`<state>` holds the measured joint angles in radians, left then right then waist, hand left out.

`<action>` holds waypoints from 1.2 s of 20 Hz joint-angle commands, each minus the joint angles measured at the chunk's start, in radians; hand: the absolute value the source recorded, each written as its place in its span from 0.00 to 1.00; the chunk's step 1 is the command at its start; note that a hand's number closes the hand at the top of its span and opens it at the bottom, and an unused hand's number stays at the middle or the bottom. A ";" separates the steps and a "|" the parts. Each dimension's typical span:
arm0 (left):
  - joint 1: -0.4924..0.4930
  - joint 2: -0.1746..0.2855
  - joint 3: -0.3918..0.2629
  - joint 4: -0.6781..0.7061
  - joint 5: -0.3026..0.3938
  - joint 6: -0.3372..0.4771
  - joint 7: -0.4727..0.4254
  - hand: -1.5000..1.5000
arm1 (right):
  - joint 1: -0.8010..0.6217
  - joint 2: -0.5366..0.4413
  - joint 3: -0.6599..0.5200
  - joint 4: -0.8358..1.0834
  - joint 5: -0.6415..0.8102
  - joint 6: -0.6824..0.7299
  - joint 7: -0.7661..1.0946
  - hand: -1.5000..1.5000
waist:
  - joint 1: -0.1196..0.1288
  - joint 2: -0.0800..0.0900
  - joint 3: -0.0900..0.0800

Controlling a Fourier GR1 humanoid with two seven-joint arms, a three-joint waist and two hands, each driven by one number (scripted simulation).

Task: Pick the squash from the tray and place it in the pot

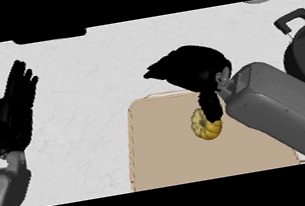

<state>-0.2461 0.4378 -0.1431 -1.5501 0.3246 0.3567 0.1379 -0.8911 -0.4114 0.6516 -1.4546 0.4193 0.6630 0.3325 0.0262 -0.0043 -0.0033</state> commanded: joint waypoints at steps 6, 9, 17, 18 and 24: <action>-0.003 -0.011 0.015 -0.007 -0.028 0.022 0.007 0.50 | -0.041 0.202 0.170 0.085 0.028 0.304 0.334 0.00 | -0.025 0.000 0.002; 0.030 0.014 0.057 -0.008 0.011 -0.041 -0.007 0.50 | -0.020 0.262 0.167 0.124 0.030 0.340 0.406 0.00 | -0.022 0.001 0.002; 0.061 -0.041 0.083 0.038 -0.029 -0.069 -0.074 0.50 | 0.149 0.302 0.159 0.014 0.102 0.342 0.494 0.00 | -0.032 0.003 0.003; 0.087 -0.048 0.041 -0.090 -0.058 -0.020 0.022 0.50 | 0.092 0.333 0.122 0.099 0.105 0.373 0.469 0.00 | -0.022 0.003 0.003; 0.012 -0.034 0.087 -0.059 -0.050 -0.041 0.076 0.50 | 0.137 0.233 0.156 0.052 0.194 0.372 0.460 0.00 | -0.026 0.003 0.003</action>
<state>-0.2016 0.4062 -0.0666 -1.6020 0.2841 0.3095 0.1650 -0.7627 -0.1555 0.7998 -1.3994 0.5597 0.9888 0.7703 0.0009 -0.0016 -0.0002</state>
